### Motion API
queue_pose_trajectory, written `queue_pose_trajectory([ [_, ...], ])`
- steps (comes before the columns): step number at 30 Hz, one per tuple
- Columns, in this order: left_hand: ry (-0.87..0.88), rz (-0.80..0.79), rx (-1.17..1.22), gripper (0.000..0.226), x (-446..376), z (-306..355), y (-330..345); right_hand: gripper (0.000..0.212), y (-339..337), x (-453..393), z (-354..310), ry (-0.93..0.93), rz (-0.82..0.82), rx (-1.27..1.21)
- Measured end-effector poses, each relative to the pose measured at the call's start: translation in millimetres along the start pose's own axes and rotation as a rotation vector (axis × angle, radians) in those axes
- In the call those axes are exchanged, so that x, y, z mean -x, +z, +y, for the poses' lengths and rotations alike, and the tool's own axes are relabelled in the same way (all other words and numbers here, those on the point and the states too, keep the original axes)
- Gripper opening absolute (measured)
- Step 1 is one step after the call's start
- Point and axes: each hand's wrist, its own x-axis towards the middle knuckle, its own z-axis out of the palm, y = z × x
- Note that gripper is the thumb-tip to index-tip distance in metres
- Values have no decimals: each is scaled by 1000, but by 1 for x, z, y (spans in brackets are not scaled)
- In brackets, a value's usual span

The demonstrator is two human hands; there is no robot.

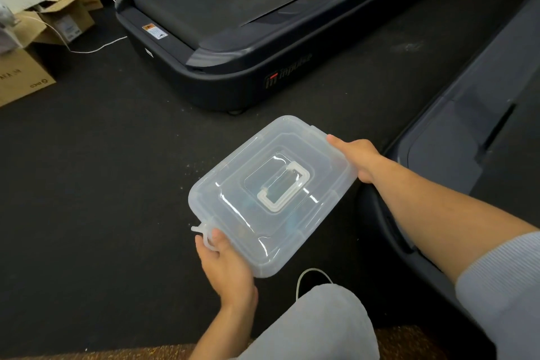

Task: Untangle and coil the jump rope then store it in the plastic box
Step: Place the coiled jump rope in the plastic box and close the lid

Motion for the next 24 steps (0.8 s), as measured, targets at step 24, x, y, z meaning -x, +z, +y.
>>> queue_pose_trajectory([
  [24, 62, -37, -198, 68, -5, -21, 8, 50, 10, 2, 0, -410, -26, 247],
])
